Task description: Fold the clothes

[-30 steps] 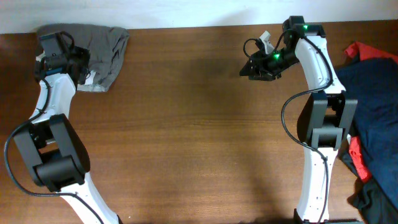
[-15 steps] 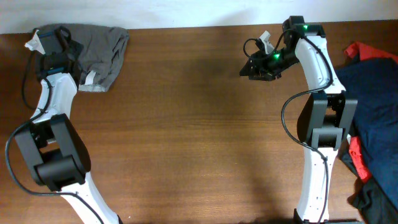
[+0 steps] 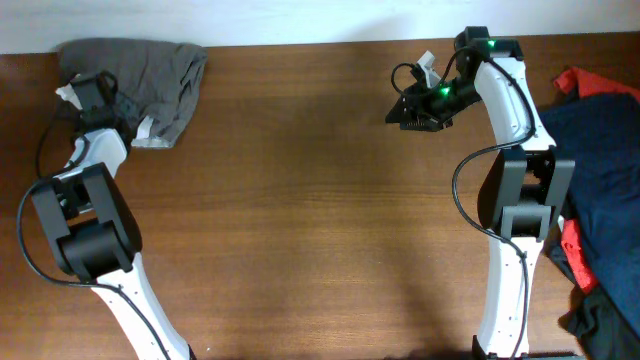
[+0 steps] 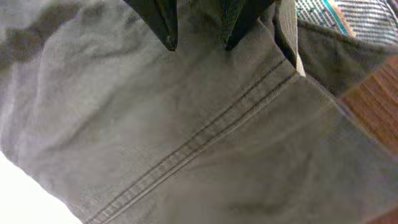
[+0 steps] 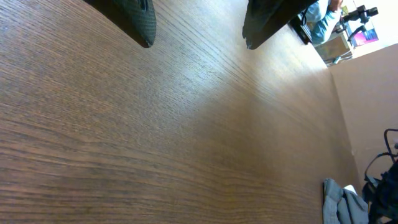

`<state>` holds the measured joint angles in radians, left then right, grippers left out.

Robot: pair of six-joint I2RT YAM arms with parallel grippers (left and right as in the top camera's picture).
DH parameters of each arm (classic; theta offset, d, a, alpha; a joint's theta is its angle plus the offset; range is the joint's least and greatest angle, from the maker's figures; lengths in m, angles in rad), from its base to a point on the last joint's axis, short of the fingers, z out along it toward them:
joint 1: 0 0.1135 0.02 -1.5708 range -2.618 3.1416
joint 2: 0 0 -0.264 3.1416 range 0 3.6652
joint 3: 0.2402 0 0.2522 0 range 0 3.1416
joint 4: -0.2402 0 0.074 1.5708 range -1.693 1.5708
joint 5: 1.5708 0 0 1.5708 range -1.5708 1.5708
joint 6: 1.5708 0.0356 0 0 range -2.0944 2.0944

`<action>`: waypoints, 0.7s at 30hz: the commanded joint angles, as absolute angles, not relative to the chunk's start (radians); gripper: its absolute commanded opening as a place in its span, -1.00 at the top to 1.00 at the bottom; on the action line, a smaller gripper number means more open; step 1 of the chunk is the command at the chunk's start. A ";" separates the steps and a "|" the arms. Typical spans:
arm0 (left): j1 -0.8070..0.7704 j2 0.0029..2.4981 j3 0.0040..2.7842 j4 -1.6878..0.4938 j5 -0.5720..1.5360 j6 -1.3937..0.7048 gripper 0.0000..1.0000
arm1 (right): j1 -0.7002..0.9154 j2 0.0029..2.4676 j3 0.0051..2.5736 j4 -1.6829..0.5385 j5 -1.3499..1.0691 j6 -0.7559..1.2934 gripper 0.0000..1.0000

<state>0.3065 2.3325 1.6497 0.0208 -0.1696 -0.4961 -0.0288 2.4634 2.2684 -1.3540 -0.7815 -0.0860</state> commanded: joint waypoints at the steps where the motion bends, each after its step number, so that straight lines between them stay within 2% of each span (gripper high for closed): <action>1: 0.310 2.315 1.679 0.036 -0.148 -0.354 0.50 | -0.024 2.443 2.282 -1.354 -0.774 -0.097 -0.01; 7: 0.290 2.205 1.702 0.034 -0.005 -0.349 0.52 | -0.024 2.443 2.282 -1.354 -0.773 -0.097 -0.01; 13: 0.239 2.141 1.702 0.007 0.001 -0.350 0.51 | -0.024 2.443 2.282 -1.346 -0.774 -0.097 -0.01; 21: 0.189 2.186 1.702 -0.272 0.000 -0.350 0.51 | -0.024 2.443 2.282 -1.342 -0.774 -0.097 -0.01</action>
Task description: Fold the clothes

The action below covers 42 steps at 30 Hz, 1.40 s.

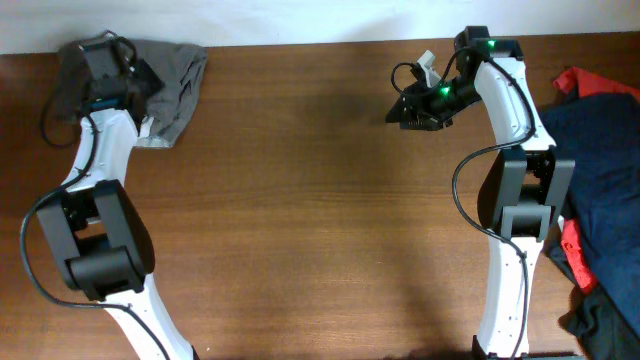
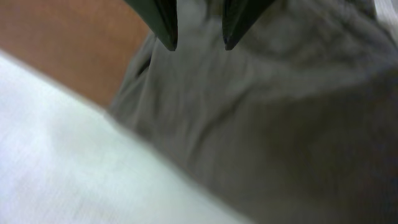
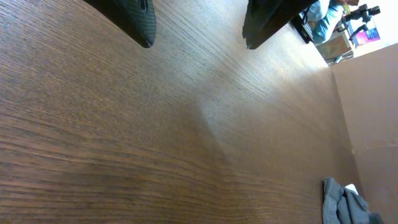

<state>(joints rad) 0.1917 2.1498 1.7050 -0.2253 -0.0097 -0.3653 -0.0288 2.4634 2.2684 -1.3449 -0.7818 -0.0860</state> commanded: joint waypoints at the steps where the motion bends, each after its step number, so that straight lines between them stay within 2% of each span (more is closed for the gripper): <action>1: 0.188 2.204 1.701 -0.286 0.000 -0.350 0.51 | -0.024 2.443 2.282 -1.340 -0.774 -0.097 -0.01; 9: 0.187 2.273 1.701 -0.294 0.040 -0.350 0.48 | -0.024 2.443 2.282 -1.352 -0.774 -0.097 -0.01; 19: 0.176 2.143 1.707 -0.209 0.215 -0.343 0.44 | -0.024 2.443 2.282 -1.351 -0.774 -0.096 -0.01; 21: 0.159 2.085 1.707 -0.210 0.215 -0.310 0.31 | -0.024 2.443 2.282 -1.351 -0.774 -0.096 -0.04; 22: 0.151 2.058 1.707 -0.210 0.214 -0.285 0.16 | -0.024 2.443 2.282 -1.351 -0.774 -0.096 -0.07; 26: 0.115 1.953 1.707 -0.210 0.214 -0.206 -0.69 | -0.025 2.443 2.283 -1.342 -0.774 -0.068 -0.10; 27: 0.107 1.929 1.707 -0.210 0.213 -0.204 -0.98 | -0.025 2.443 2.283 -1.339 -0.778 -0.056 -0.10; 30: 0.093 1.889 1.707 -0.210 0.214 -0.204 -0.98 | -0.027 2.441 2.284 -1.336 -0.799 -0.025 -0.03; 31: 0.087 1.880 1.707 -0.212 0.214 -0.204 -0.98 | -0.027 2.437 2.286 -1.340 -0.840 -0.025 0.10; 35: 0.080 1.881 1.706 -0.260 0.215 -0.204 -0.98 | -0.027 2.406 2.286 -1.354 -0.853 -0.025 0.31; 38: 0.080 1.880 1.706 -0.298 0.234 -0.204 -0.98 | -0.028 2.357 2.286 -1.362 -0.829 -0.020 0.33; 42: 0.080 1.880 1.706 -0.295 0.273 -0.204 -0.98 | -0.028 2.251 2.286 -1.429 -0.678 -0.017 0.33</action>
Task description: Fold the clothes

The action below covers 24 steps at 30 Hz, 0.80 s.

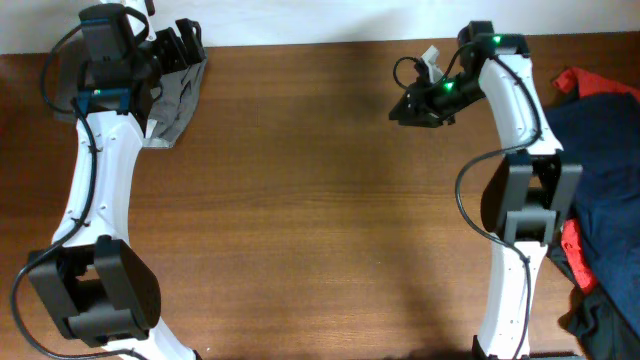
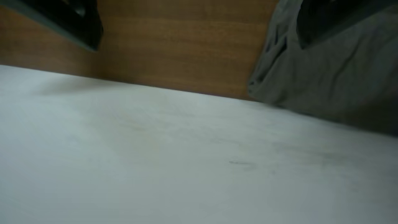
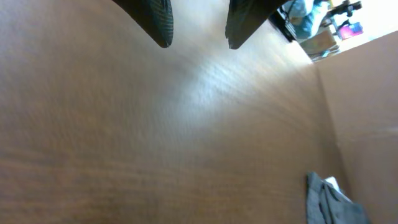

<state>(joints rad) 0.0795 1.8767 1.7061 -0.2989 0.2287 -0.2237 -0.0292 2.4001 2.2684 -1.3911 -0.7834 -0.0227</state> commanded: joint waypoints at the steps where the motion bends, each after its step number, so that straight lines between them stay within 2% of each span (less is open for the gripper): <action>1: 0.080 1.880 1.706 -0.293 0.273 -0.204 -0.98 | -0.027 2.221 2.286 -1.459 -0.627 -0.017 0.33; 7: 0.080 1.881 1.706 -0.294 0.273 -0.204 -0.98 | -0.025 2.040 2.286 -1.649 -0.385 0.027 0.32; 15: 0.080 1.881 1.706 -0.371 0.273 -0.204 -0.98 | 0.019 1.844 2.271 -1.699 -0.333 0.044 0.18; 17: 0.080 1.881 1.706 -0.398 0.273 -0.204 -0.98 | 0.043 1.803 2.271 -1.699 -0.294 0.068 0.05; 18: 0.080 1.881 1.706 -0.408 0.273 -0.204 -0.98 | 0.057 1.782 2.271 -1.699 -0.270 0.083 -0.09; 19: 0.080 1.881 1.706 -0.418 0.273 -0.204 -0.98 | 0.070 1.763 2.271 -1.699 -0.248 0.091 -0.49; 20: 0.080 1.881 1.706 -0.429 0.273 -0.204 -0.98 | 0.080 1.748 2.271 -1.699 -0.239 0.091 -0.97; 24: 0.080 1.881 1.706 -0.459 0.273 -0.204 -0.98 | 0.116 1.690 2.271 -1.699 -0.231 0.091 -0.97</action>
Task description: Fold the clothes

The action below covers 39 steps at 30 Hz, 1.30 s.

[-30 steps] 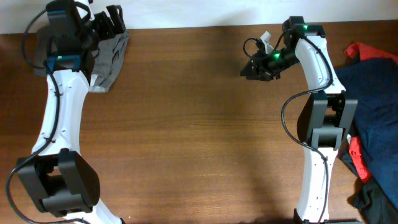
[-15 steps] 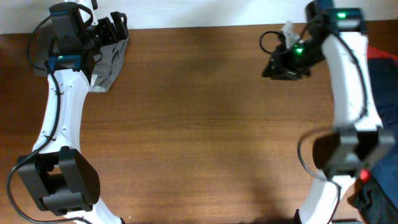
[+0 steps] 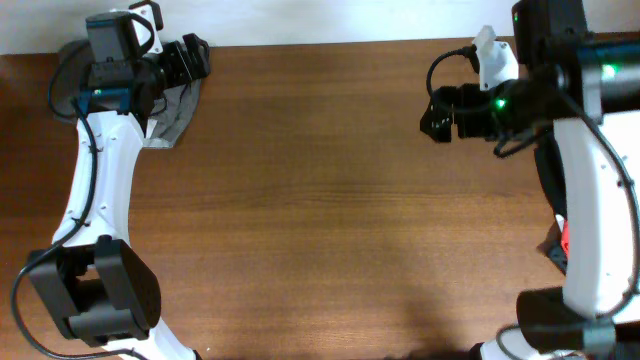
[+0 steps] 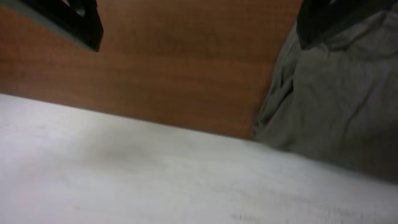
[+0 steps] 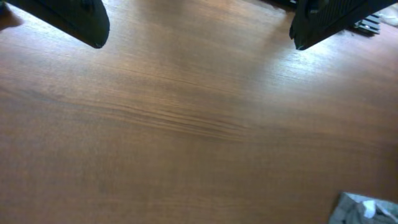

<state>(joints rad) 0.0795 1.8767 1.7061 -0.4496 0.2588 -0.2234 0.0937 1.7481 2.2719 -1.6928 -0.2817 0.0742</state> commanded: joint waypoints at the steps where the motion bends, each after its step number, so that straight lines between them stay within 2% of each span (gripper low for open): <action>1: 0.080 1.881 1.706 -0.462 0.273 -0.204 -0.98 | 0.122 1.680 2.271 -1.699 -0.231 0.091 -0.97; 21: 0.080 1.881 1.706 -0.466 0.273 -0.204 -0.98 | 0.129 1.640 2.271 -1.699 -0.231 0.086 -0.97; 32: 0.080 1.881 1.706 -0.466 0.273 -0.204 -0.98 | 0.129 1.401 2.240 -1.694 -0.107 0.083 -0.97; 39: 0.080 1.881 1.706 -0.466 0.273 -0.204 -0.98 | 0.052 1.205 1.975 -1.510 -0.078 0.083 -0.97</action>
<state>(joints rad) 0.0795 1.8767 1.7061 -0.4644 0.2588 -0.2234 0.1040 1.2613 2.1021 -1.5723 -0.1184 0.0780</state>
